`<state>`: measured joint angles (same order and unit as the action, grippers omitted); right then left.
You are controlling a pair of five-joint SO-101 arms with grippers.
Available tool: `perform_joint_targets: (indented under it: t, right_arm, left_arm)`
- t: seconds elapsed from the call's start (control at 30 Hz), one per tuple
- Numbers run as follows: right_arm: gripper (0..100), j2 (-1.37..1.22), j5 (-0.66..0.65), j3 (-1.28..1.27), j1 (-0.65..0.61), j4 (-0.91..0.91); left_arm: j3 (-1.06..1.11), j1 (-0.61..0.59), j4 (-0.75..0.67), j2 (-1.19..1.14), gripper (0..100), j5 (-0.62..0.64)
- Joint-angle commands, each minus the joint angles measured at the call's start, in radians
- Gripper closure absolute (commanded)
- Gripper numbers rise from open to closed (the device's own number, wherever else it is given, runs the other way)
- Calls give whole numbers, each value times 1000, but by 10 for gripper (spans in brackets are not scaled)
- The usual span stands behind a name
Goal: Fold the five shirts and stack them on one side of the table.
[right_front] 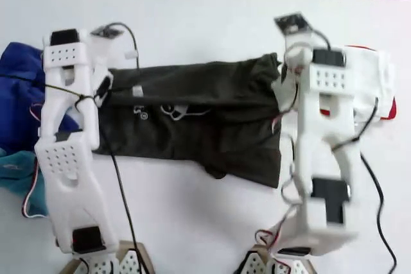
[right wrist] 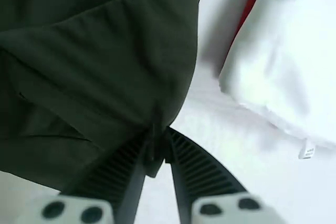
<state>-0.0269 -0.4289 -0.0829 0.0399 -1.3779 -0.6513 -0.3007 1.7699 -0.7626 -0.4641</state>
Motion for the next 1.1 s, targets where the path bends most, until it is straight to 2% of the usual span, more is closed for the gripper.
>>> perform_joint_targets:
  t: [0.0, 0.17, 0.4, 0.73, 0.87, 1.07]
  right_arm:
    - [978, 252, -43, -333, 35, 166]
    - [978, 387, -75, -526, 65, 234]
    - [978, 409, -71, -562, 76, 217]
    - [978, 427, -66, -563, 76, 157]
    - [978, 536, -75, -569, 102, 107]
    - [978, 708, -101, -674, 113, 65]
  left_arm:
    - [59, -15, 6, 77, 976, -6]
    - [71, -26, 5, 107, 976, -6]
    - [191, -21, -3, 302, 976, -6]
    - [694, -37, -279, 575, 976, -46]
    - [779, -52, -348, 591, 976, -48]
    - [872, -48, -374, 591, 976, -48]
